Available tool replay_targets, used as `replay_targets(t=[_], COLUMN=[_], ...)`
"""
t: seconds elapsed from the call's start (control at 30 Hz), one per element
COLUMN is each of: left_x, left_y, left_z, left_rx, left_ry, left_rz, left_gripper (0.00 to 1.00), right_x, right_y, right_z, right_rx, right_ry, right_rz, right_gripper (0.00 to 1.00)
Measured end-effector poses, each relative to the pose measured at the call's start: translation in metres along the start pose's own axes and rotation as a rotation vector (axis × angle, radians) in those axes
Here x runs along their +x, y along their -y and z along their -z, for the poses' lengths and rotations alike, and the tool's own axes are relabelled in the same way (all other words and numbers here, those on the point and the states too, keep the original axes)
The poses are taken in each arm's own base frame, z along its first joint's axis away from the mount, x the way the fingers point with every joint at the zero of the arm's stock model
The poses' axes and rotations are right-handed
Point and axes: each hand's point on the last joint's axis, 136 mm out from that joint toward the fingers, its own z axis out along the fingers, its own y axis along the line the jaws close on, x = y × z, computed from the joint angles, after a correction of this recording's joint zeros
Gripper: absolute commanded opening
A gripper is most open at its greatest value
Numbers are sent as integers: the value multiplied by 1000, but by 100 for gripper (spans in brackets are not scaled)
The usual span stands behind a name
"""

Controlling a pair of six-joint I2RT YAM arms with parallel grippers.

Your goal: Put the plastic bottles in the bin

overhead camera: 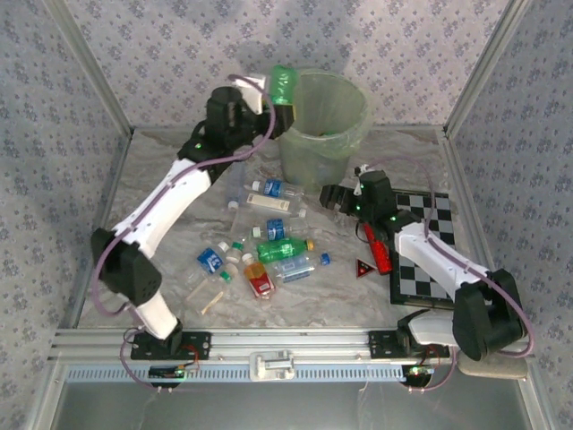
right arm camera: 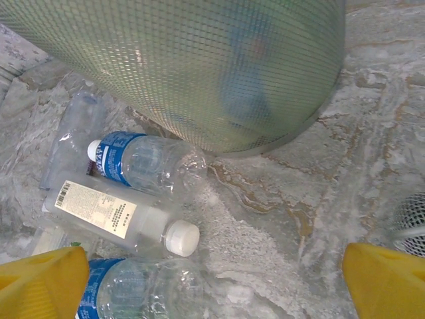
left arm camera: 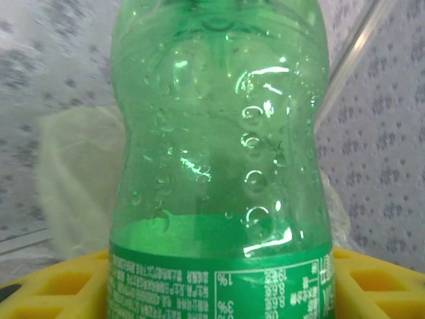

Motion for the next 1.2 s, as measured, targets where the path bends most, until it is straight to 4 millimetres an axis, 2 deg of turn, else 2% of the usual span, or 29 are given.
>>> replay_targets(t=[0.23,0.43,0.53,0.7,0.77,0.97,1.2], left_x=[13,32,45,62,67,61,60], left_y=[18,16,12,6,4,6,13], left_z=[-61,-95,-105,-115,-115,-114,-113], left_rx=[58,71,65,55,51,53,72], left_ry=[-122,-201,-234,-270,-285,-271,-269], left_rz=[-34,-28,-22,-15,-9,0,6], left_gripper=[52,53,53,57,62,80,88], right_x=[-3,-6,-7,-7,-7,-8,-7], right_y=[13,20,22,25,26,26,26], right_z=[15,22,25,26,27,29,28], right_rx=[18,28,31,39,40,40,39], right_ry=[38,58,65,67,67,70,69], right_rz=[-17,-28,-30,-35,-35,-36,-41], right_gripper=[100,100,100,100,100,100,100])
